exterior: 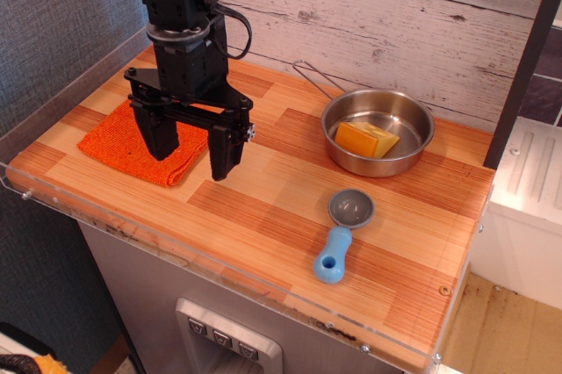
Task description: Pick orange toy and place it near spoon
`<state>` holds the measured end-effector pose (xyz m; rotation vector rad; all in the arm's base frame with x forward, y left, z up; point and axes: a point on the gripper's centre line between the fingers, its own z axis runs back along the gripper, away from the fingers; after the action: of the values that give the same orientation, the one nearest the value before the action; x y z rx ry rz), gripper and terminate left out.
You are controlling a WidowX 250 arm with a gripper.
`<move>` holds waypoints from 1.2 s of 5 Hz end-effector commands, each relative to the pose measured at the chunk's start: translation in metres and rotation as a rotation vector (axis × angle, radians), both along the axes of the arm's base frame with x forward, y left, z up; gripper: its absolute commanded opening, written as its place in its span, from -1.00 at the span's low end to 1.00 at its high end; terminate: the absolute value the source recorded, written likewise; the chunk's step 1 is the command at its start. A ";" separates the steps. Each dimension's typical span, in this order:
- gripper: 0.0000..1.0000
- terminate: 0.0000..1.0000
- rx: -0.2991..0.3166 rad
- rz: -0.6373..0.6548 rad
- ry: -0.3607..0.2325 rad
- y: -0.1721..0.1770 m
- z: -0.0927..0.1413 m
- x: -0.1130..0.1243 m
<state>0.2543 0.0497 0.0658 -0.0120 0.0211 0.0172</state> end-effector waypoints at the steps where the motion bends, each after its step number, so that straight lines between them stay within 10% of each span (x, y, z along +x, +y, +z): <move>1: 1.00 -1.00 0.000 0.000 0.000 0.000 0.000 0.000; 6: 1.00 -1.00 -0.028 0.020 -0.167 -0.086 0.029 0.114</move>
<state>0.3639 -0.0366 0.0763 -0.0397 -0.0931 0.0396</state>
